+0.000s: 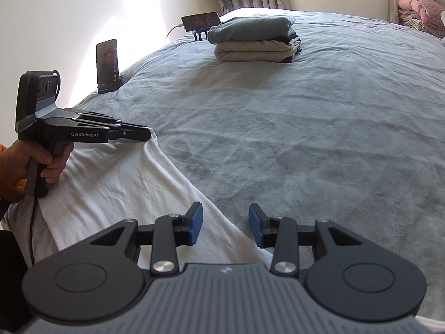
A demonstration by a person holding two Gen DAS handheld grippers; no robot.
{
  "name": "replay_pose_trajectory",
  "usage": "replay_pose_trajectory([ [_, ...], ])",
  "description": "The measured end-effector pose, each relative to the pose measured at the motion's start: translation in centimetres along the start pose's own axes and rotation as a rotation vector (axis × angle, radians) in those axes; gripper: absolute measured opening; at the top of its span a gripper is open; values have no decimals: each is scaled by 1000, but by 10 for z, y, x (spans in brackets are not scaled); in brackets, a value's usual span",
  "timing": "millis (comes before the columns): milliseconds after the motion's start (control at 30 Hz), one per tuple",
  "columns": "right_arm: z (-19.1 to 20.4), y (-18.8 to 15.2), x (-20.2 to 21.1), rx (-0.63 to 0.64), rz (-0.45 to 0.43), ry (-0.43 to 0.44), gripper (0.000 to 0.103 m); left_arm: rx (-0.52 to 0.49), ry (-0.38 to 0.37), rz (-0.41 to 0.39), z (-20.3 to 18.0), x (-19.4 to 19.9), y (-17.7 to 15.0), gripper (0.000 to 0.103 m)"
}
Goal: Fold clothes
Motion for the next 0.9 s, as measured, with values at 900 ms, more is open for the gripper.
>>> replay_pose_trajectory([
  [900,1,8,-23,-85,51,173,21,28,-262,94,-59,5,-14,15],
])
Point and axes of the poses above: each gripper's, at about its wrist camera, not at the fingertips, and x roughly against the way its jaws point, z to its left, y to its top, the point moved 5 cm from there along -x, roughly the way its jaws point, and after that the axes turned 9 degrees about -z, right-handed, at the moved point
